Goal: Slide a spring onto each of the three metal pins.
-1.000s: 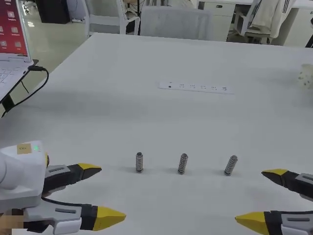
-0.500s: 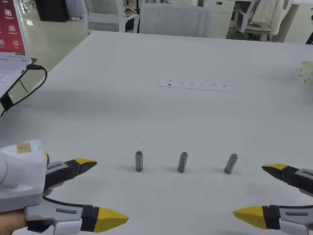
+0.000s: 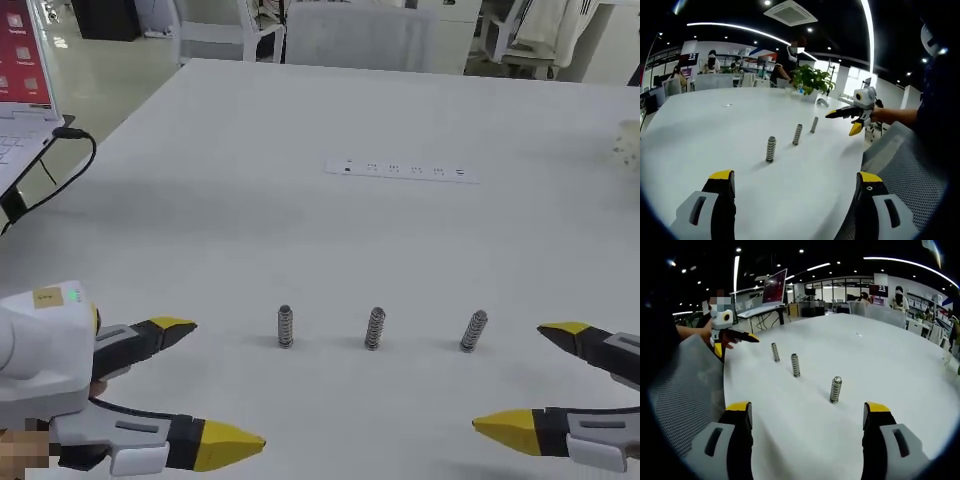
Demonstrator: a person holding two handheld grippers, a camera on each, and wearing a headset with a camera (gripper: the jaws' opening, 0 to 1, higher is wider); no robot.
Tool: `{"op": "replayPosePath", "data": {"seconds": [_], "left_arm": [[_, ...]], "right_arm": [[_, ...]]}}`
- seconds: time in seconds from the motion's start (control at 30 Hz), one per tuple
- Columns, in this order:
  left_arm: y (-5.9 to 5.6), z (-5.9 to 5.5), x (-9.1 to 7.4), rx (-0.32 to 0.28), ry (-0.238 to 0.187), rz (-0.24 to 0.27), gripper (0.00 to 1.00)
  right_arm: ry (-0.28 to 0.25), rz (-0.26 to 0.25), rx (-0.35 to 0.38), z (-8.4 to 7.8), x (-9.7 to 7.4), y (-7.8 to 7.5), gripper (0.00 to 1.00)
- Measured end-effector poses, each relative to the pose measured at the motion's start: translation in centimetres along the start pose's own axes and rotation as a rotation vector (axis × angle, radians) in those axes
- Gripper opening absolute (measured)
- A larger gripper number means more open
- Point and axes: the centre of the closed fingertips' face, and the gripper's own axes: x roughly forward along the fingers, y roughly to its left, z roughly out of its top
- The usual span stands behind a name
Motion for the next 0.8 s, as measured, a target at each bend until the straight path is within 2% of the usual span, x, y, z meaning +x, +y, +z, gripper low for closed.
{"op": "replayPosePath", "data": {"seconds": [0.8], "left_arm": [[0.03,0.00,0.17,-0.004,0.007,-0.005,0.98]], "right_arm": [[0.005,-0.002,0.003,0.08,0.11,-0.11,0.94]]}}
